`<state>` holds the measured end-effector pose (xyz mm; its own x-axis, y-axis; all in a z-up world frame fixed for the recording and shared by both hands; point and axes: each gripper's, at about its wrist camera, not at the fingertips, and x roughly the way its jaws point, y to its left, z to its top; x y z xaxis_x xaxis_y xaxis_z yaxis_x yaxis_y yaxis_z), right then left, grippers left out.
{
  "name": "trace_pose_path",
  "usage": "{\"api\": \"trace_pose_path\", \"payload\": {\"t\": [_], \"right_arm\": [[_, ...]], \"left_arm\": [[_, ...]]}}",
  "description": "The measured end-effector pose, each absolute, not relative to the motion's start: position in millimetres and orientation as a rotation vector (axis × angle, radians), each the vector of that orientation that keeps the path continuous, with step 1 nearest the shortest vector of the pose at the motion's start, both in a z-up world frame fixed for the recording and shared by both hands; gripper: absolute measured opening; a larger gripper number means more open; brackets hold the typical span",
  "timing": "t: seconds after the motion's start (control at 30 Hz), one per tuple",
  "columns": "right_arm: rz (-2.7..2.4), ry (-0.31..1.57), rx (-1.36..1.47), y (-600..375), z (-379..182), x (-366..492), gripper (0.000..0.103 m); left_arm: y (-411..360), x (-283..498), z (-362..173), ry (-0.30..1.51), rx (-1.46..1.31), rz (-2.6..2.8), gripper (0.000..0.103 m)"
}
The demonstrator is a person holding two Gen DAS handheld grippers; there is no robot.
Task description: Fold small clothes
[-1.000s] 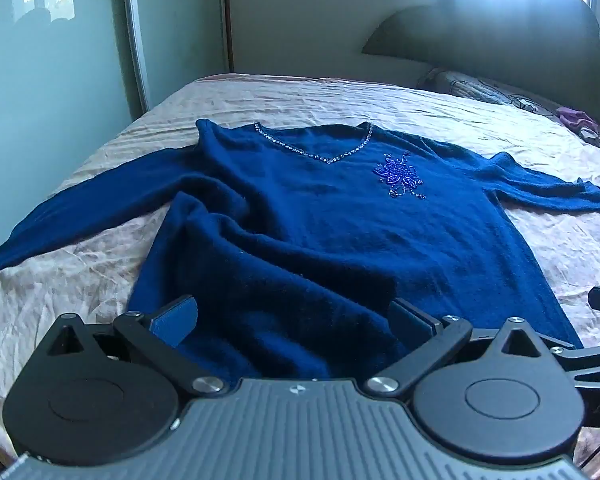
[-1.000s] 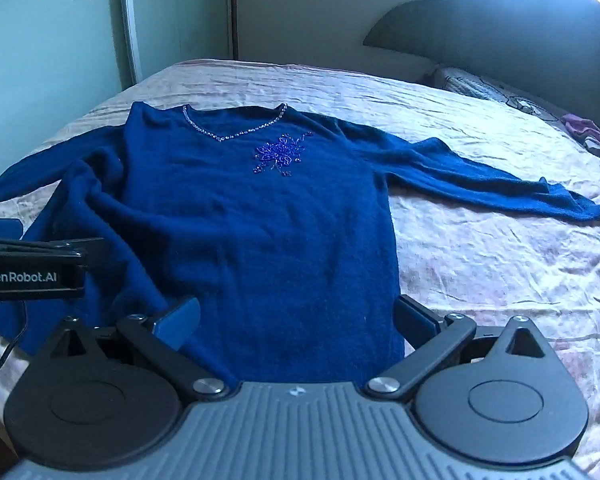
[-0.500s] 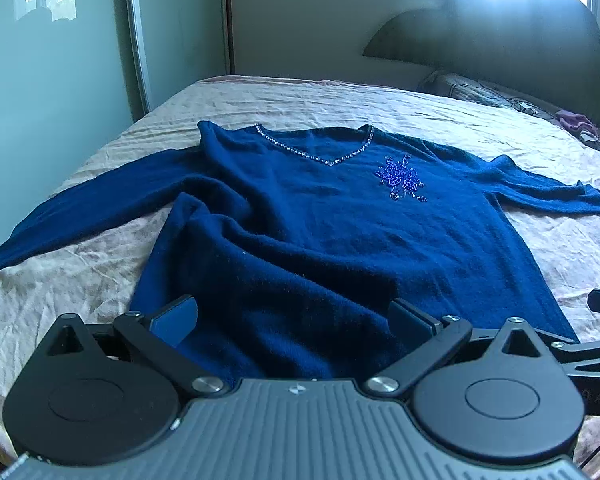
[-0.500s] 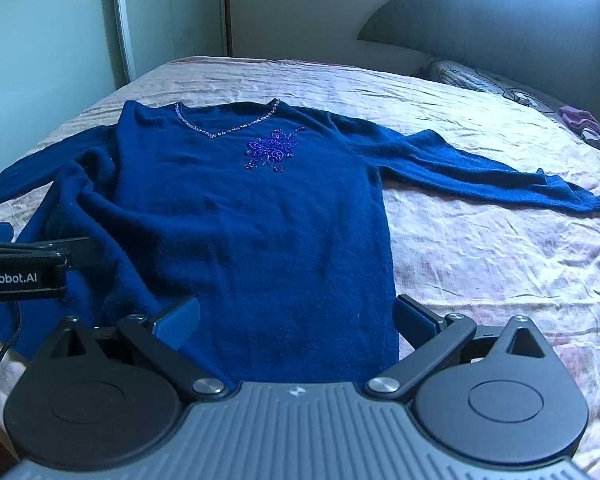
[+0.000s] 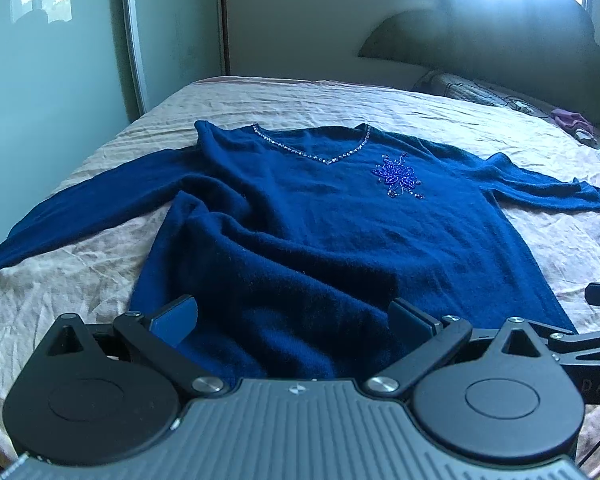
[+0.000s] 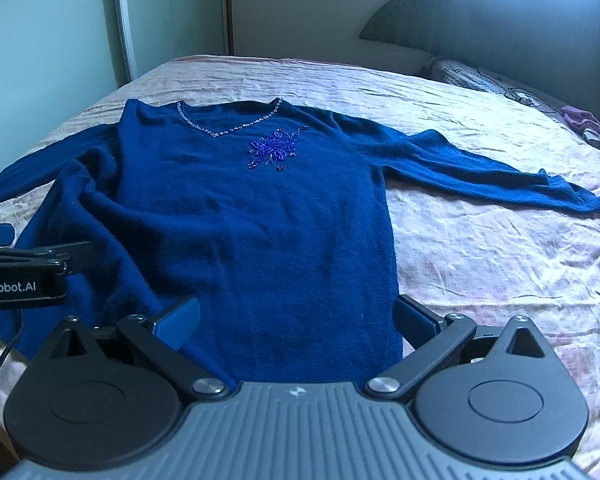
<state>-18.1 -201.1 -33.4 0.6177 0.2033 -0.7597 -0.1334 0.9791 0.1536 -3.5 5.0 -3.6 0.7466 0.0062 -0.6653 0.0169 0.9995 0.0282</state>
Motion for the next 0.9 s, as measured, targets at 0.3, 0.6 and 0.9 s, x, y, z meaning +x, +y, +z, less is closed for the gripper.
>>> {"api": "trace_pose_path", "payload": {"t": [0.3, 0.6, 0.9], "right_arm": [[0.188, 0.892, 0.091, -203, -37, -15, 0.103], [0.189, 0.9, 0.094, -204, -38, -14, 0.103], [0.228, 0.888, 0.114, -212, -22, -13, 0.103]], "left_arm": [[7, -4, -6, 0.748, 0.004, -0.046, 0.103], [0, -8, -7, 0.724, 0.065, -0.057, 0.103], [3, -5, -9, 0.733, 0.074, -0.033, 0.103]]}}
